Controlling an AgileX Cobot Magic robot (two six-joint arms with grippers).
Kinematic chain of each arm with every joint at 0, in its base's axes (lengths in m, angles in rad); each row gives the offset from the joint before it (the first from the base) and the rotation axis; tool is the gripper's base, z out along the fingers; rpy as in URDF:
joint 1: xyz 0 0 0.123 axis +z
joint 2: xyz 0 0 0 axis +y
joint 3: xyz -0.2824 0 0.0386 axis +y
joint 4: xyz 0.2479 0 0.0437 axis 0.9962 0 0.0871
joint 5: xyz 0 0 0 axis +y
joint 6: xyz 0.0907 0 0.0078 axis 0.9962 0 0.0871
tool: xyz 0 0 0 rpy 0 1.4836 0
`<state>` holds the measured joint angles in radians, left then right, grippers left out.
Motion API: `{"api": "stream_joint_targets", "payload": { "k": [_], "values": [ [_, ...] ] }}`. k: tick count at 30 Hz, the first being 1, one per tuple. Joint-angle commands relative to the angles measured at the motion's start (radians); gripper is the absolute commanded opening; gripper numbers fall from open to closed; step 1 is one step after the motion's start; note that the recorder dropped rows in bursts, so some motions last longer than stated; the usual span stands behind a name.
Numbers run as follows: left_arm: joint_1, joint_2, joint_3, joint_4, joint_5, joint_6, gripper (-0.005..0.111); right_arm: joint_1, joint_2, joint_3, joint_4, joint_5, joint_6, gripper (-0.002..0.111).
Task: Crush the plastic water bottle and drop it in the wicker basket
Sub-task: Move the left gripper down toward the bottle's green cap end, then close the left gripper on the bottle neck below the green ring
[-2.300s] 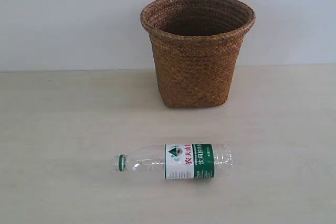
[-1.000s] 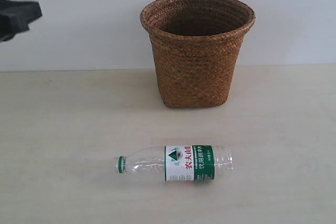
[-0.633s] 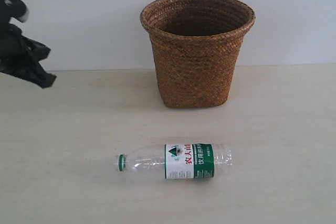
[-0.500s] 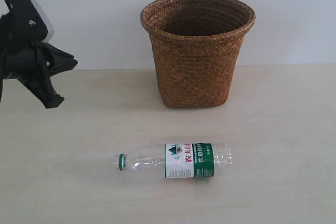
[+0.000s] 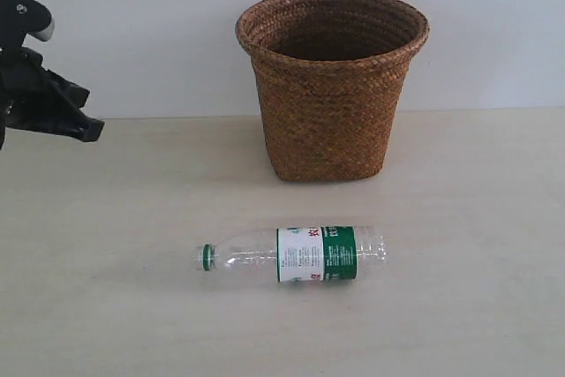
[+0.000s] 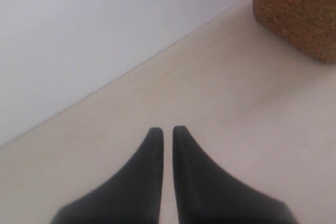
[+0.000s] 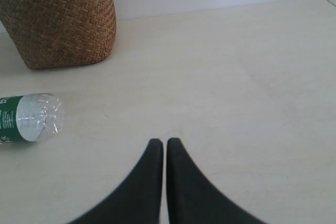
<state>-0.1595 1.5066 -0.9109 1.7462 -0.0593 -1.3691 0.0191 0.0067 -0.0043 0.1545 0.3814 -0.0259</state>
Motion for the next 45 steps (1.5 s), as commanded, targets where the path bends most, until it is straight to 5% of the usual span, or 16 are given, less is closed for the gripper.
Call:
{"api": "stream_joint_targets", "payload": {
  "k": [1, 6, 9, 13, 15, 16, 17, 21, 24, 26, 30, 37, 45],
  "values": [
    [-0.003, 0.045, -0.009, -0.002, 0.091, -0.173, 0.004, 0.002, -0.007, 0.004, -0.004, -0.003, -0.006, 0.000],
    [-0.003, 0.108, -0.009, -0.138, 0.207, -0.094, 0.004, 0.002, -0.007, 0.004, -0.004, -0.003, -0.006, 0.000],
    [-0.003, 0.153, -0.033, -0.437, 0.393, 0.214, 0.004, 0.002, -0.007, 0.004, -0.004, -0.003, -0.006, 0.000],
    [-0.003, 0.257, -0.165, -0.944, 0.656, 0.931, 0.004, 0.002, -0.007, 0.004, -0.004, -0.003, -0.006, 0.000],
    [-0.003, 0.282, -0.213, -1.180, 0.677, 1.239, 0.004, 0.002, -0.007, 0.004, -0.004, -0.003, -0.006, 0.000],
    [-0.009, 0.290, -0.234, -1.416, 0.677, 1.575, 0.004, 0.002, -0.007, 0.004, -0.004, -0.003, -0.006, 0.000],
    [-0.012, 0.288, -0.234, -1.496, 0.686, 1.715, 0.004, 0.002, -0.007, 0.004, -0.004, -0.003, -0.006, 0.000],
    [-0.016, 0.285, -0.227, -1.983, 0.869, 2.518, 0.004, 0.002, -0.007, 0.004, -0.004, -0.003, -0.006, 0.000],
    [-0.016, 0.285, -0.201, -2.276, 0.864, 2.797, 0.006, 0.002, -0.007, 0.004, -0.004, -0.003, -0.003, 0.000],
    [-0.016, 0.285, -0.160, -2.486, 0.884, 3.049, 0.029, 0.002, -0.007, 0.004, -0.004, -0.003, -0.003, 0.000],
    [-0.016, 0.285, -0.111, -2.646, 0.836, 3.255, 0.069, 0.002, -0.007, 0.004, -0.004, -0.003, -0.003, 0.000],
    [-0.074, 0.372, -0.076, -2.832, 0.810, 3.504, 0.071, 0.002, -0.007, 0.004, -0.004, -0.003, -0.003, 0.000],
    [-0.084, 0.459, -0.084, -2.887, 0.763, 3.504, 0.071, 0.002, -0.007, 0.004, -0.004, -0.003, -0.003, 0.000]
  ]
}}
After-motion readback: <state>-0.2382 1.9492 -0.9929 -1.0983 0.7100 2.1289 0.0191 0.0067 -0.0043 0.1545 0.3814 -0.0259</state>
